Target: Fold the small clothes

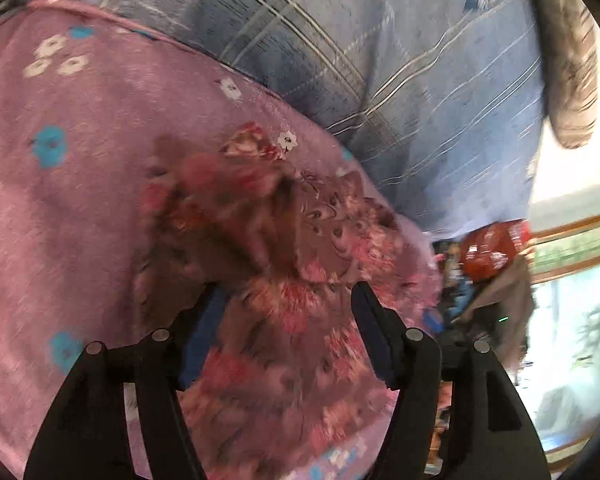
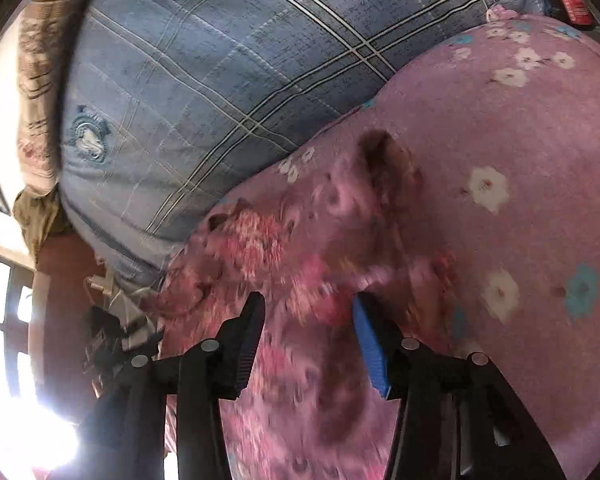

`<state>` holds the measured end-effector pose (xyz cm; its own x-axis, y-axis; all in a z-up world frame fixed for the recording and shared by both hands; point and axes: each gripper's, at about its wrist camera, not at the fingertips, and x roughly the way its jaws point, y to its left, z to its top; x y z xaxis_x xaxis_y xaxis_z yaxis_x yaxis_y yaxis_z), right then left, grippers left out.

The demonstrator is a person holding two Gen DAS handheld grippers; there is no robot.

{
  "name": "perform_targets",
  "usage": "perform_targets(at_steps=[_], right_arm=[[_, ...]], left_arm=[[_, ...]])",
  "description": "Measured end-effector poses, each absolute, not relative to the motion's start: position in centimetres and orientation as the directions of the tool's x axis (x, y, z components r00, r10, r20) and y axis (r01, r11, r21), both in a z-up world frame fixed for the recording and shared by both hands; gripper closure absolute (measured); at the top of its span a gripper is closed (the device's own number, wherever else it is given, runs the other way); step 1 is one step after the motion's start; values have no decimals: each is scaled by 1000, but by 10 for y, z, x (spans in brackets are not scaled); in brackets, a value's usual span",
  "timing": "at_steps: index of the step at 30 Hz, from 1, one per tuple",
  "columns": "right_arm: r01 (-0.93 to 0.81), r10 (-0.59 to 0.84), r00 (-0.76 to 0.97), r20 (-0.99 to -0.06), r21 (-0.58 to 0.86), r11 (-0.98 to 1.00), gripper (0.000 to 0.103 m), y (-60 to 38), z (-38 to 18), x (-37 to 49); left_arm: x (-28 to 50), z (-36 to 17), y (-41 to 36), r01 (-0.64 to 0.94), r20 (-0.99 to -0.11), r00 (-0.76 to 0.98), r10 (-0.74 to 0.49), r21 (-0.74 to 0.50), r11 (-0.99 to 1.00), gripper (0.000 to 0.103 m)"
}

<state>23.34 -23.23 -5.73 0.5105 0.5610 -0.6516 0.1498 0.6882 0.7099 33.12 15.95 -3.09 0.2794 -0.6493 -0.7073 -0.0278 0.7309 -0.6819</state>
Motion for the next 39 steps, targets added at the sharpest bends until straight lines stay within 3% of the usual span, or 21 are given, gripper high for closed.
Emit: perform_targets(at_steps=[1,3,5,7,11,15,23,29,31,35,39], right_arm=[[159,561,536,-630,729,666,55,-235,-55,241],[143,564,645,-515,808,572,55,-250,-40,256],[117,480,775,-410,841,528,55,-272,-20,259],[128,439,803,-403,837,533,55,-283,-12,257],[181,392,747,-537,731,658,52,-295,-18,244],[195,378,686,-622,657,728,51,-289,-35,233],[72,572,472,-671,675,734,51,-234,-43,255],[146,487,705,-515,778,612,51,-254,-22,302],[170,451,727,-518,772,613,49,-264,-18,301],[181,357,665,-656,606,775,34,-274,-14,283],[215,323,585,-744,526,823,33,-276,-34,279]], left_arm=[[339,-29,154,-35,-720,282,-634,-669,743,41],[362,-17,151,-77,-723,325,-609,-662,745,54],[372,-1,160,-125,-699,395,-596,-684,719,55],[380,18,180,-159,-654,483,-582,-719,677,55],[374,25,218,-208,-668,531,-521,-699,684,51],[353,-8,238,-240,-700,474,-534,-686,687,48],[328,-47,199,-129,-762,300,-575,-629,767,48],[362,-29,187,-225,-778,371,-508,-606,763,48],[371,-23,206,-284,-761,417,-496,-628,725,48],[357,-28,231,-260,-758,412,-506,-630,731,46],[343,-52,244,-218,-778,311,-545,-617,756,36]])
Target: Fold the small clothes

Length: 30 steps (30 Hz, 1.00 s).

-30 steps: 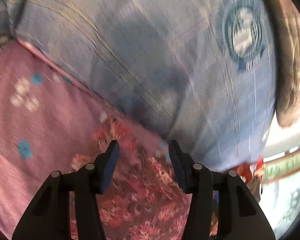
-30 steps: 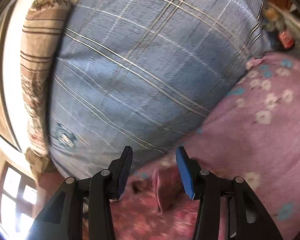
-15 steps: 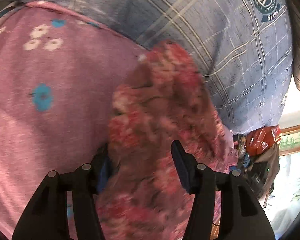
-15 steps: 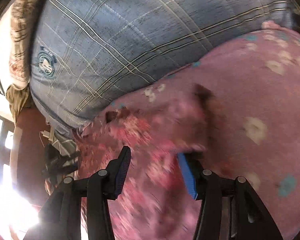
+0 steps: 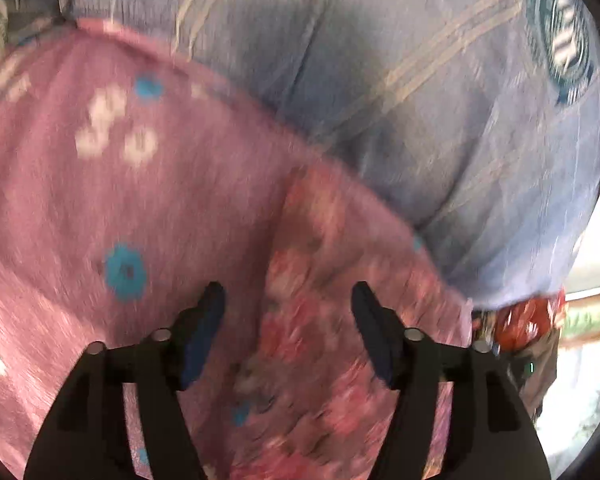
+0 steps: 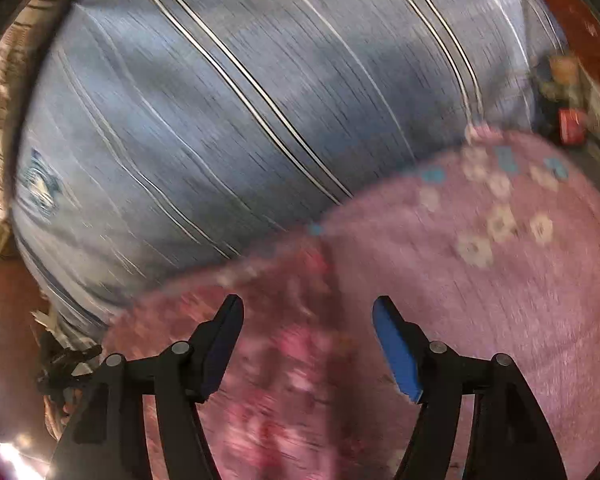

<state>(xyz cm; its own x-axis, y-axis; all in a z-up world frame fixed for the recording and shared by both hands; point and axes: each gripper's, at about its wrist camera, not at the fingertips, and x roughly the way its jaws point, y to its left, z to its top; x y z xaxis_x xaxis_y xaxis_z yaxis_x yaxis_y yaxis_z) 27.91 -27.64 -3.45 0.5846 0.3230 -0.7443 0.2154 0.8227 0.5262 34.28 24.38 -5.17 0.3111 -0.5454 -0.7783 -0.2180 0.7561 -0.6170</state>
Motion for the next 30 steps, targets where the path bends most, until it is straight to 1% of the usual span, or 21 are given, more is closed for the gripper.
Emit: perform_targets(at_steps=[1,2,3,4,5,6,8,9,10,12,14,15,16,17,18,19,20,21,25,27,30], right_arm=[[226,347,570,-745,548,805,34,-276,-42,280],[221,388,567,-726,588,778,43,-278,-52,277],[207,425,558,-713,616,760,56,-274,-58,276],[196,433,544,-718,611,767,91,-268,-61,277],[168,429,528,-733,585,793,91,-259,-59,277],[136,421,540,-729,570,810,91,-254,-52,274],[89,384,625,-680,550,830,92,-253,-35,258],[103,369,623,-689,540,835,92,-254,-36,258],[144,343,570,-747,501,853,91,-256,-47,261],[180,320,521,-791,468,865,90,-255,-56,259],[174,332,579,-744,511,842,84,-258,-39,238],[169,339,595,-729,526,833,84,-260,-33,229],[165,346,610,-713,541,825,79,-262,-24,216],[158,357,619,-700,556,816,70,-266,-18,199],[150,367,623,-690,567,810,64,-270,-14,181],[149,371,624,-688,570,808,52,-273,-13,169],[154,369,623,-690,570,807,49,-277,-15,155],[166,364,624,-692,572,803,49,-279,-18,137],[181,426,624,-655,652,736,47,-277,-38,103],[189,447,612,-653,669,719,47,-270,-52,97],[191,461,606,-648,681,706,47,-255,-67,96]], left_arm=[[341,-55,235,-206,-769,302,-564,-630,748,36],[338,-52,227,-187,-764,317,-562,-631,753,36],[333,-47,223,-157,-759,323,-565,-632,759,41],[330,-42,217,-122,-741,316,-593,-651,749,49],[327,-37,210,-84,-722,311,-618,-669,739,68],[324,-32,204,-52,-727,319,-608,-654,755,71],[319,-22,190,6,-786,352,-508,-541,841,73],[320,-26,182,11,-825,344,-448,-473,881,76],[322,-34,182,-16,-866,314,-390,-415,910,77],[318,-43,194,-84,-863,286,-416,-455,886,78],[304,-43,217,-131,-810,313,-495,-553,823,78],[292,-38,228,-130,-794,329,-512,-575,808,77],[283,-35,232,-125,-785,340,-519,-584,802,77],[271,-29,236,-116,-775,346,-529,-595,795,73],[259,-25,228,-100,-758,353,-548,-613,784,62],[241,-22,231,-84,-742,357,-567,-631,772,56],[228,-19,235,-76,-730,361,-580,-643,762,47],[216,-19,234,-63,-710,366,-601,-663,746,42],[179,-22,220,-33,-659,357,-662,-717,696,40],[173,-31,219,-68,-670,375,-640,-709,702,40],[165,-40,234,-134,-626,400,-669,-762,633,41]])
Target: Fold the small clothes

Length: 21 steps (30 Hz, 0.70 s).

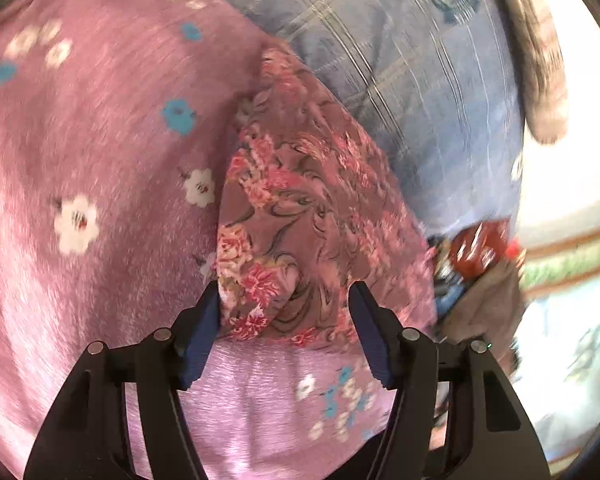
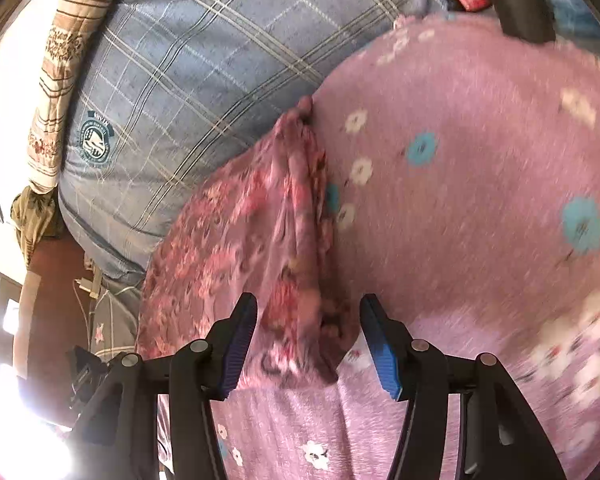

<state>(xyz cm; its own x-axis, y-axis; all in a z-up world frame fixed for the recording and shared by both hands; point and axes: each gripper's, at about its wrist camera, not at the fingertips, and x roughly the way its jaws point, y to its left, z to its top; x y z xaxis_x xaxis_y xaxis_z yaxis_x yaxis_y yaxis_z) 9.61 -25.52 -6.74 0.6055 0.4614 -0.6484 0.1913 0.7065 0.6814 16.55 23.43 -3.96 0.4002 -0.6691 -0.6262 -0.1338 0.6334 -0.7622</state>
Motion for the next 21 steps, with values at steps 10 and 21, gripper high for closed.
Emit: perform_targets(at_steps=[10,21], right_arm=[[204,484,649,-587,747,632,47,-253,-77,84],[132,487,712,-506,777,616,93,-254,-59,82]], left_arm=[[138,-45,236,-161,-609,431,-666,-778,607,40],[154,-48,255,-256,-579,506,-639,-808,530,89]])
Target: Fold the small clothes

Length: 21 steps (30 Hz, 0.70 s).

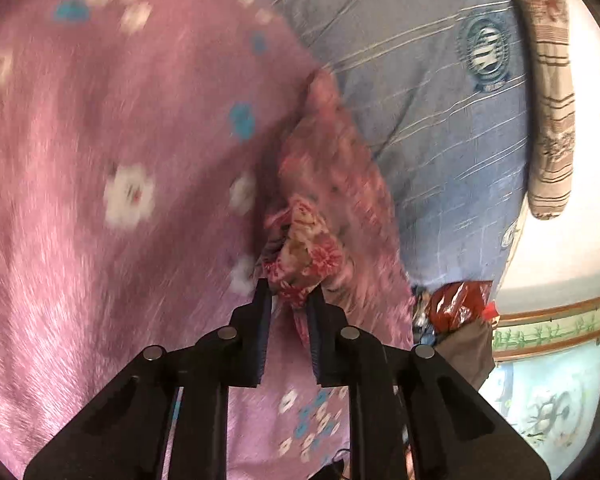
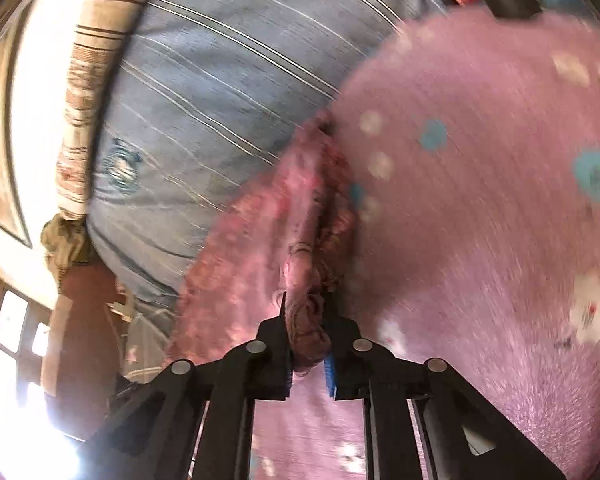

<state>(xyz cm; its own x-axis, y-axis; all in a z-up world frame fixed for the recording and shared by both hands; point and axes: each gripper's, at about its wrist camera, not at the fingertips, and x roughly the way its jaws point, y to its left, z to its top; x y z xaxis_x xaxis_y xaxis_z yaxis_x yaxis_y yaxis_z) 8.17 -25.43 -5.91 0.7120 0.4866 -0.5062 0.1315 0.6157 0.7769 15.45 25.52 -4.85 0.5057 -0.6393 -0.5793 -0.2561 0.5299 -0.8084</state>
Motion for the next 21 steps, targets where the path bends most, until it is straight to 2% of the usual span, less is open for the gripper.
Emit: perform_targets(at_steps=[2,5,11,13,16,17,19,20,21], right_arm=[[74,473,749,-464,768,636,94,-257,-33,80],[65,462,744,-483,740,669,94,-256,-25,82],[186,460,673,-579,735,652,94,-262,-82,64],[197,462,668,-583,738,646,94,-264,-89,60],[172,445,677,-587,713,680,93,-261,-74,58],[185,426,667,-612,689,701,87,-260,-69,59],[250,335,666,-666,623,741,86,-261,-60,57],[278,285,687,-669,604,747,86,-264,-53,53],[285,267,703,-659,605,743,86,-265,-48,51]], left_arm=[[155,-30,255,-223,-588,537,-604,-790,571,89],[152,-26,252,-224,-629,532,-567,-751,622,89],[126,-69,262,-307,-676,468,-570,-729,613,89],[120,-69,273,-325,-660,487,-572,-744,583,89],[110,-50,289,-333,-665,546,-509,-730,597,89],[107,-46,292,-326,-654,558,-510,-739,590,89],[104,-34,290,-284,-610,574,-546,-774,567,89],[106,-27,283,-253,-599,569,-564,-780,573,88],[110,-21,274,-223,-597,558,-576,-777,589,81]])
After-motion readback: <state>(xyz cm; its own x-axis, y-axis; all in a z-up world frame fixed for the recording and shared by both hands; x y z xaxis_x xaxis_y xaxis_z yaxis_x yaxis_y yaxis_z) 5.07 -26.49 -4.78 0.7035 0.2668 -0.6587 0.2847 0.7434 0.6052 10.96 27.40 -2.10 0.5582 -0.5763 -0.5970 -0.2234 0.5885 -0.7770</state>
